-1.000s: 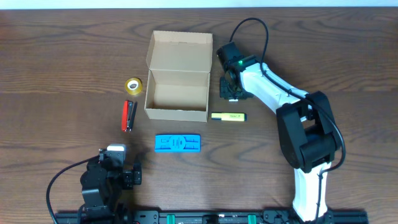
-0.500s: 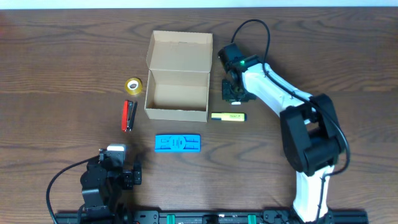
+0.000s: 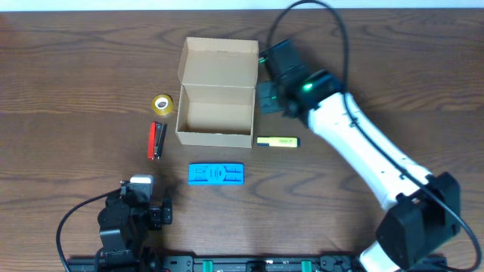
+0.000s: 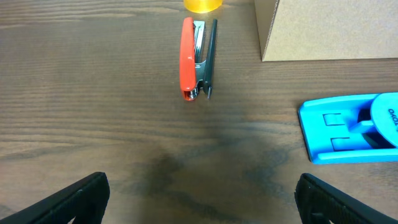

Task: Pack container
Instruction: 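Lift the staples box and lower it into the cardboard box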

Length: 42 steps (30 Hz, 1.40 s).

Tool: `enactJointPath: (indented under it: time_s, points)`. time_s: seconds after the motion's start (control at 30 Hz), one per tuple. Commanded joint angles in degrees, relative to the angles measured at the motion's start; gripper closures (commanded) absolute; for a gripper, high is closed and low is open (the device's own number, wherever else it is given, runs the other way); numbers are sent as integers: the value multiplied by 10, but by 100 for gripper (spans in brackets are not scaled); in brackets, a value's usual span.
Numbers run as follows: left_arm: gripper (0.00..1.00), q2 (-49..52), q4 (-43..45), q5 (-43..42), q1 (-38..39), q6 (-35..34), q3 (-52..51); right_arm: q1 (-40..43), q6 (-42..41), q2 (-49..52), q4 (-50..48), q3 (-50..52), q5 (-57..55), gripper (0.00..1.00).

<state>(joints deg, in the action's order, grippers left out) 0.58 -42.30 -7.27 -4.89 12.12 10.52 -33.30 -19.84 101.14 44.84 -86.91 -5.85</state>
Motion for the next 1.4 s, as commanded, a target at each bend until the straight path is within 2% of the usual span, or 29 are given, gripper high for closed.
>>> enactJointPath:
  time_s: [0.0,0.23,0.6,0.63,0.73,0.8,1.0,1.17,1.2,1.23,1.27,1.3,1.37]
  points:
    - [5,-3,-14,4,-3,8,-5,-45,34,10,-27,-1,-4,78]
    - [5,-3,-14,4,-3,8,-5,-88,67,63,-97,-1,-52,71]
    - [5,-3,-14,4,-3,8,-5,-90,92,160,-133,-1,-31,69]
    - [5,-3,-14,4,-3,8,-5,-90,92,162,-132,-1,-31,68]
    - [5,-3,-14,4,-3,8,-5,-90,93,165,-134,-1,-32,55]
    - [5,-3,-14,4,-3,8,-5,-90,94,165,-140,-1,-31,51]
    - [5,-3,-14,4,-3,8,-5,-90,114,157,-141,-23,-31,47]
    - [5,-3,-14,4,-3,8,-5,-90,131,109,-115,-64,-27,45]
    - [5,-3,-14,4,-3,8,-5,-90,131,94,-108,-68,-32,40]
    - [5,-3,-14,4,-3,8,-5,-90,132,78,-105,-69,-48,26]
    - [5,-3,-14,4,-3,8,-5,-89,132,66,-102,-69,-68,5]
    - [5,-3,-14,4,-3,8,-5,-88,138,55,-97,-69,-95,1]
    - [5,-3,-14,4,-3,8,-5,-83,140,23,-33,-69,-133,1]
